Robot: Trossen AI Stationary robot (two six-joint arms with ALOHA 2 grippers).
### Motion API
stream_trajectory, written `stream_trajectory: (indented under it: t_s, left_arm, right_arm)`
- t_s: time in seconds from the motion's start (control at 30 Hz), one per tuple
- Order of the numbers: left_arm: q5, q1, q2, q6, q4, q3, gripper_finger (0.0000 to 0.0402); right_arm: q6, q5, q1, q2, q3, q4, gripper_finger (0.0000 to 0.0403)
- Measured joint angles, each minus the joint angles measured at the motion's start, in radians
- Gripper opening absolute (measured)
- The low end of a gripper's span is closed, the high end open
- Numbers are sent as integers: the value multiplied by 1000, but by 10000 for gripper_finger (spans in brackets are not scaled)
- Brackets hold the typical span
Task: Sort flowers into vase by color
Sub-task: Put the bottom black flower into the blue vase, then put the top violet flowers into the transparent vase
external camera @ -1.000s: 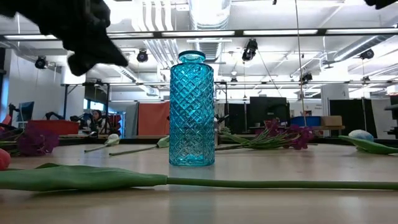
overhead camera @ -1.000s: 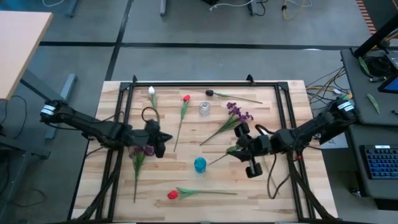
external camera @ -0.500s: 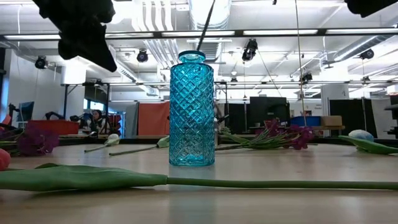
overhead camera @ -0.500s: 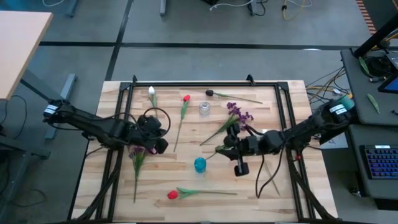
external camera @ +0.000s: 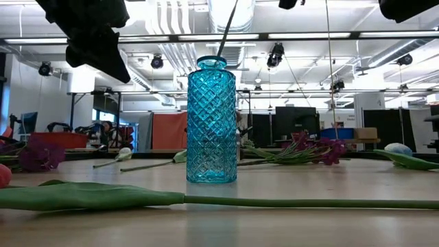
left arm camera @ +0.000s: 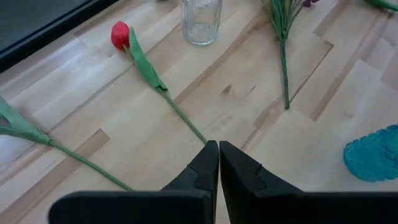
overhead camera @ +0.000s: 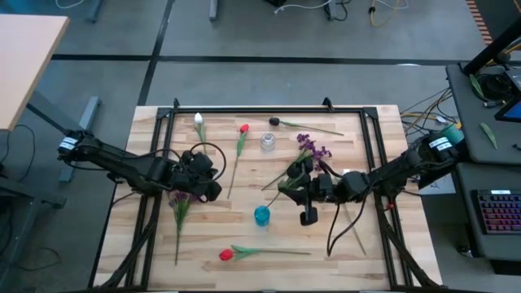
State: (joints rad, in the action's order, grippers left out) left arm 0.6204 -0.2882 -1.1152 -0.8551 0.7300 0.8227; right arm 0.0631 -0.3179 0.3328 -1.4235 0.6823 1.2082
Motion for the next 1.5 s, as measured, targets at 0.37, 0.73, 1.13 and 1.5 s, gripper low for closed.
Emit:
stream_trajectory:
  t_s: [0.37,0.73,1.13,1.5]
  left_arm:
    - [2,-1,0,-14,-5,0,0]
    - [23,0,0,-91,-5,0,0]
    - [-180,0,1,-133,26,13,41]
    - [-431,-33,-6,-458,289,16,123]
  right_arm:
    - [-65,0,0,1,0,-88,155]
    - [-132,-53,0,65,0,-316,241]
    - [-368,-60,1,259,1,-776,287]
    - [-507,-50,1,353,1,-1018,274]
